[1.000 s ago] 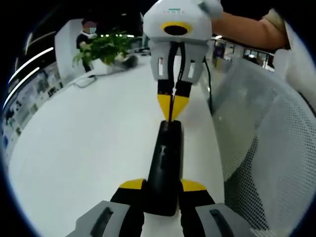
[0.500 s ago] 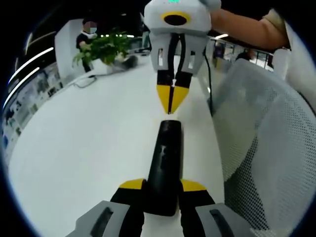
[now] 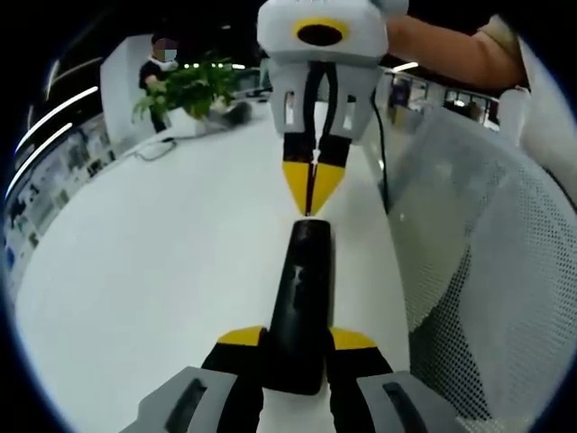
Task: Press the specified remote control buttons in sequence, fully releasing each button before pressing the next.
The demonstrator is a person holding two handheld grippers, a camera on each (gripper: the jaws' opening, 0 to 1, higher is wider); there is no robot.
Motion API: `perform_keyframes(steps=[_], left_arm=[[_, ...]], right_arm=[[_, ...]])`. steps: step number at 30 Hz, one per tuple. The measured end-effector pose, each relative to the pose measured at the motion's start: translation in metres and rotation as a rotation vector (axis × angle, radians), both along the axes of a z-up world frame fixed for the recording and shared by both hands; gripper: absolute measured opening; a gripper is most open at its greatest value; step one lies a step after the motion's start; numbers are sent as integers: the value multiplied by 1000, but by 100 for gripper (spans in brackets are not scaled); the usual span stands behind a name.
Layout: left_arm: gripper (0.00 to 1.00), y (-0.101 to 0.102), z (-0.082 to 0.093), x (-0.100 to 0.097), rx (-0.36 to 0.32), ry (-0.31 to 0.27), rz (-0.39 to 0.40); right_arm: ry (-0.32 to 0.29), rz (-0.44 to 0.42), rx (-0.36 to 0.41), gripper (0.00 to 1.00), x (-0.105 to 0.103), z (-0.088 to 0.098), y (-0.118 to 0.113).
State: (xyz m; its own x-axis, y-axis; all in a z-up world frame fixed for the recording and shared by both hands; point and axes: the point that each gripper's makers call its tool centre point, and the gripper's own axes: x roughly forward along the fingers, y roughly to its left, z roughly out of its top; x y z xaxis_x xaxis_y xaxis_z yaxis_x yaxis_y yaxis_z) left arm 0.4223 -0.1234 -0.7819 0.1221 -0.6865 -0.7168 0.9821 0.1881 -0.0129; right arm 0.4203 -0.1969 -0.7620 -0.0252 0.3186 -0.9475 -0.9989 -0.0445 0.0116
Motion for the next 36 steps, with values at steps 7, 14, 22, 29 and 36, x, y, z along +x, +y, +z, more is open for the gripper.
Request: perform_keyframes(steps=[7,14,22,29,36], left_arm=[[25,0,-1,0,1,0,0],[25,0,-1,-1,1,0,-1],[25,0,-1,-1,2,1,-4],[26,-1,-1,-1,3,1,-6],[26,-1,-1,-2,1,1,-5]], right_arm=[[25,17,-22,0,-5,-11,0],[28,16,-13,0,-4,-13,4],[35,25,-29,0,-4,-14,4],[39,28,-68,0,-4,-15,4],[48,17,-80,0,-3,-16,3]])
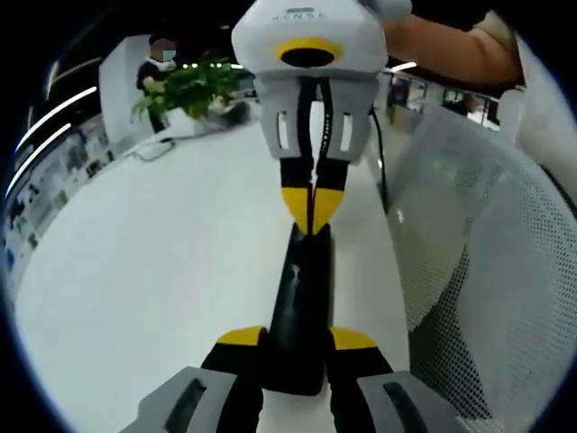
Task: Press the specified remote control buttons in sequence, fully releasing each button before pressing the next.
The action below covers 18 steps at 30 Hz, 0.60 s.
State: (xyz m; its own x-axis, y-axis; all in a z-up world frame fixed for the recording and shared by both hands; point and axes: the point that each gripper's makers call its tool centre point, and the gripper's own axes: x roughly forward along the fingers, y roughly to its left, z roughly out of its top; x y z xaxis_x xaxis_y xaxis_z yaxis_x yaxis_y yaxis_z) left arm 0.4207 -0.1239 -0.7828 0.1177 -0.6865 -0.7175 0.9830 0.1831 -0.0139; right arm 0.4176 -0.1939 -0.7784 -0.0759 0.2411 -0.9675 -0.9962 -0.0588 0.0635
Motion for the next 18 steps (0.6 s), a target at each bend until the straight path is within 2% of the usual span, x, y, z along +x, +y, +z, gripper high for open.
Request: perform_keyframes(steps=[12,18], left_arm=[[26,0,1,0,-1,-1,0],[26,0,1,-1,-2,-1,1]], right_arm=[[-4,-75,66,0,0,2,-1],[-26,-67,79,0,-1,3,0]])
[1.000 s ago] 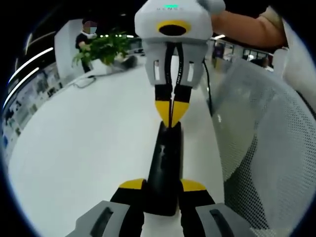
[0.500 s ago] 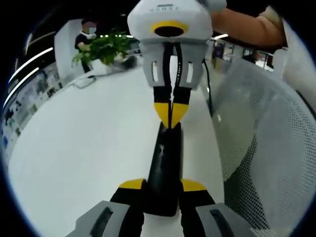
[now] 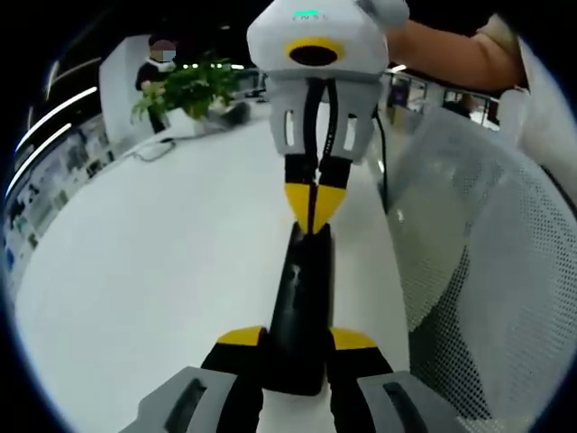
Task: Press the specified remote control buttons in sequence, fully releasing each button before pressing the next.
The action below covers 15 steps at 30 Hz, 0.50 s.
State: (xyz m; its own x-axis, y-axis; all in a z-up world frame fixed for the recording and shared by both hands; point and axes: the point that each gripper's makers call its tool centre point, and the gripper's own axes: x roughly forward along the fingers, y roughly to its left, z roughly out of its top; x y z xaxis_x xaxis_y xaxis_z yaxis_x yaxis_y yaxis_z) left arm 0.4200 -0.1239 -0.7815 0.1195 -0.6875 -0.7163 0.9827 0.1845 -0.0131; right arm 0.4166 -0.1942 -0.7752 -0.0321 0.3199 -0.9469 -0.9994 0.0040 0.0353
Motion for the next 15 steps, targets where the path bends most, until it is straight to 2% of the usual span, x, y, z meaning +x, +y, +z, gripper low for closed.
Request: perform_keyframes(steps=[15], left_arm=[[26,0,1,-1,-3,-1,1]], right_arm=[[-22,-30,25,0,1,11,-2]])
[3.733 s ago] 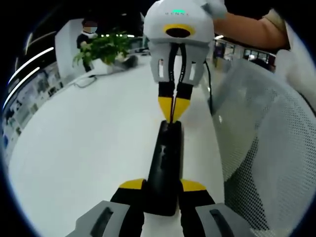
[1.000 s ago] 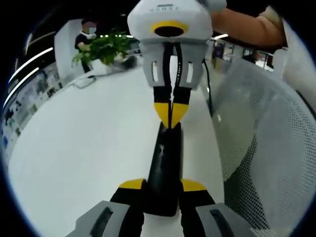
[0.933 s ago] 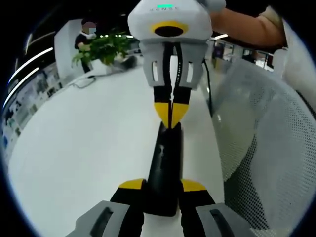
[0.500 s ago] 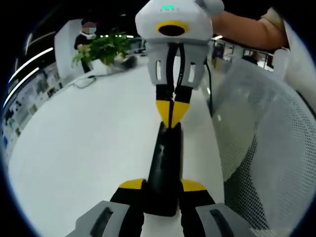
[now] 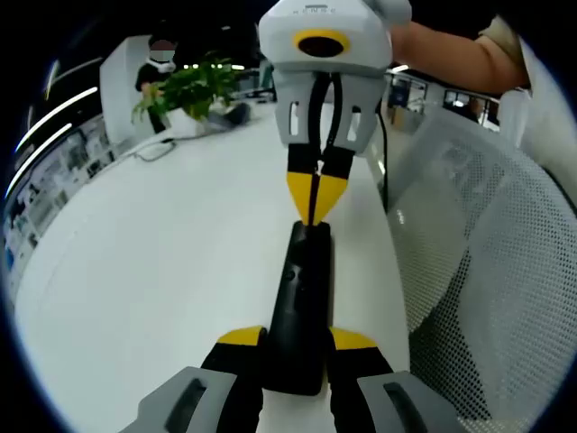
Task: Press the specified remote control buttons in sequence, fully releasing each button before pressing the next.
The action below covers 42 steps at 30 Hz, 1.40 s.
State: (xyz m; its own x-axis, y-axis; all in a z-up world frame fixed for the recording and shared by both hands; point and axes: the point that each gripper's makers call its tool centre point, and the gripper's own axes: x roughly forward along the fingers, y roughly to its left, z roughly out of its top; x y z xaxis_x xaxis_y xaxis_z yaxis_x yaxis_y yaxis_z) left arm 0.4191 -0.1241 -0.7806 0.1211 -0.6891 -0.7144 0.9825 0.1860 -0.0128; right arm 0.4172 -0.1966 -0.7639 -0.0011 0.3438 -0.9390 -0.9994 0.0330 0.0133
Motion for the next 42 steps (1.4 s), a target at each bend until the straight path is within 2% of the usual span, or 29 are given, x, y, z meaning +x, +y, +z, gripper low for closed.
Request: perform_keyframes(steps=[20,29,42], left_arm=[[26,0,-1,3,0,0,0],[26,0,-1,3,-2,0,-1],[26,0,0,3,-4,1,1]], right_arm=[[-22,8,13,0,2,13,10],[-24,75,-39,0,1,3,19],[2,103,-61,0,1,-9,24]])
